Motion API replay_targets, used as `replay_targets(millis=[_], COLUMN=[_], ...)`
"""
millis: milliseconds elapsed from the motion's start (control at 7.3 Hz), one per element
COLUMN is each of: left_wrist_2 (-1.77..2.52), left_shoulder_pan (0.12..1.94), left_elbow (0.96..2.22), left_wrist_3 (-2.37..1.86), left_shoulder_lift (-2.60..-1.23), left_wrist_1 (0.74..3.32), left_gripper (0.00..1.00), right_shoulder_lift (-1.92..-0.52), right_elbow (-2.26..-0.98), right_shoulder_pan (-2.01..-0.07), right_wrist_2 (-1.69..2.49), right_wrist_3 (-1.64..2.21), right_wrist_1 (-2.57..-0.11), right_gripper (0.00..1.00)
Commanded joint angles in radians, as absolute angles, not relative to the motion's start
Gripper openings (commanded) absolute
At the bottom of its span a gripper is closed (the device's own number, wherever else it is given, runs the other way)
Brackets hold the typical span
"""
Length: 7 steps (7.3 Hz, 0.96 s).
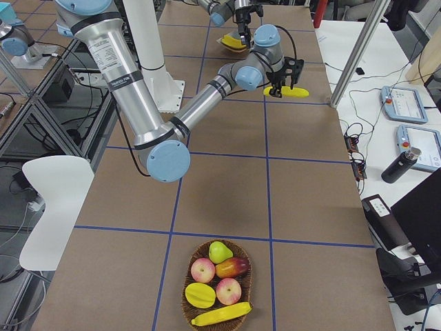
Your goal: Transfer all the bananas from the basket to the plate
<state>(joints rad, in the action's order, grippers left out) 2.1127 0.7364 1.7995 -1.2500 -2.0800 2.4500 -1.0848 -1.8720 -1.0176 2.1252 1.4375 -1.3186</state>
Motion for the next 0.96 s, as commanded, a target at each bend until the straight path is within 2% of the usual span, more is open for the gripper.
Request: replay_targets(millis=[0, 274, 822], left_wrist_2=[2.098, 2.097, 2.03], left_shoulder_pan=[0.7, 0.666, 0.583], left_elbow=[1.795, 1.798, 1.799], left_wrist_3=[-1.252, -1.252, -1.252], left_shoulder_lift=[-2.135, -2.169, -2.183], left_wrist_1=[2.451, 2.465, 2.511], left_gripper=[1.0, 1.0, 1.0], right_shoulder_lift=[-1.037, -1.031, -0.976], right_elbow=[-1.911, -1.968, -1.996], right_shoulder_pan=[-0.904, -0.829, -0.739], right_wrist_2=[2.114, 2.115, 2.095], right_wrist_3=[1.476, 1.476, 1.477], right_wrist_1=[-1.307, -1.307, -1.307], right_gripper=[0.0, 0.0, 0.0])
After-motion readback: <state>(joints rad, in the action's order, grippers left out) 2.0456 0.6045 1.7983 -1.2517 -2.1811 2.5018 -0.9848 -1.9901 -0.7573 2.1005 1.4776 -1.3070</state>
